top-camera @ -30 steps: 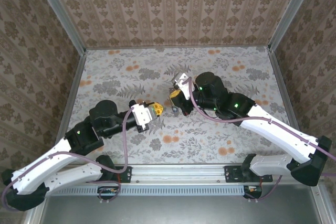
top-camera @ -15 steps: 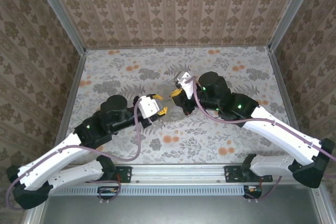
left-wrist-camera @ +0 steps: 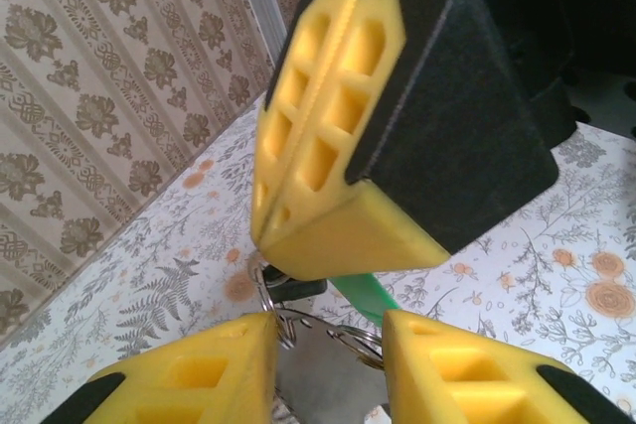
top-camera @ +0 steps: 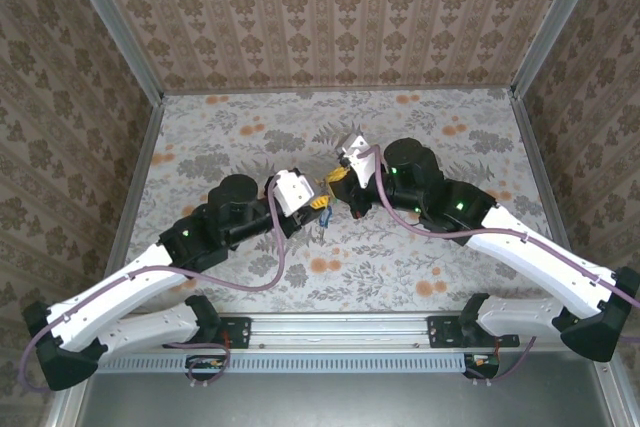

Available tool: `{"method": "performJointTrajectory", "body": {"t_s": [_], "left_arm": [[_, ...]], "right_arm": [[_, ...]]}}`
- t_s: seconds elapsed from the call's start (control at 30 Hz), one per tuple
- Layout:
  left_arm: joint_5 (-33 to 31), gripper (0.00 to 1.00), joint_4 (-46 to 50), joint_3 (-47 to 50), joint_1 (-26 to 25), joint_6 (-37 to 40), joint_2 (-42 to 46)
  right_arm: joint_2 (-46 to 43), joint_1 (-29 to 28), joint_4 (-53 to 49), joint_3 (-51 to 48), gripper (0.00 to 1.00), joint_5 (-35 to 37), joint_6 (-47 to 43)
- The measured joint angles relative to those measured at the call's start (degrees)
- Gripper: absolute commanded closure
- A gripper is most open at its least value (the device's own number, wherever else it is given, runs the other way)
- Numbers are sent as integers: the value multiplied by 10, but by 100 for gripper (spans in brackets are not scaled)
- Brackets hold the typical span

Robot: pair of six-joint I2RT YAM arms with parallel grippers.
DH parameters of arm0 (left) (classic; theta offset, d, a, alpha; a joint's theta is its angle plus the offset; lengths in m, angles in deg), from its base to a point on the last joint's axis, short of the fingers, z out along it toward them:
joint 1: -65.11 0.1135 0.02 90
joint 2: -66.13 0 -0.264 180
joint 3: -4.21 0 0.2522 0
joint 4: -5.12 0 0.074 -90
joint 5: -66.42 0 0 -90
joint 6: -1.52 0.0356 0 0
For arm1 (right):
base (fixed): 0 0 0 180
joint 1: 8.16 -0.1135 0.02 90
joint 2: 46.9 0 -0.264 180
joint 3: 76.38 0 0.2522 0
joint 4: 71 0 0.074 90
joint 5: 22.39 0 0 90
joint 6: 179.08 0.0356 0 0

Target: Put the keys on the keyring

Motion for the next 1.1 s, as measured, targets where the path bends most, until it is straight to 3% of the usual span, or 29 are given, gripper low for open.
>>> {"method": "performJointTrajectory", "body": {"t_s": [0.27, 0.5, 0.87, 0.93, 1.03, 1.1], "left_arm": [[-19, 67, -12, 0, 9, -2, -9], [-15, 74, -14, 0, 20, -2, -17], [3, 76, -26, 0, 26, -2, -23], [5, 81, -28, 0, 26, -2, -23], [10, 100, -33, 0, 26, -3, -23], [12, 100, -34, 0, 30, -4, -23]], "right_arm": [[-8, 0, 10, -7, 100, 0, 2], [-12, 0, 16, -7, 100, 0, 4], [-12, 0, 24, -10, 100, 0, 6], [-12, 0, 24, -10, 100, -1, 6], [-12, 0, 24, -10, 100, -2, 6], [-12, 0, 25, -10, 100, -2, 6]]}}
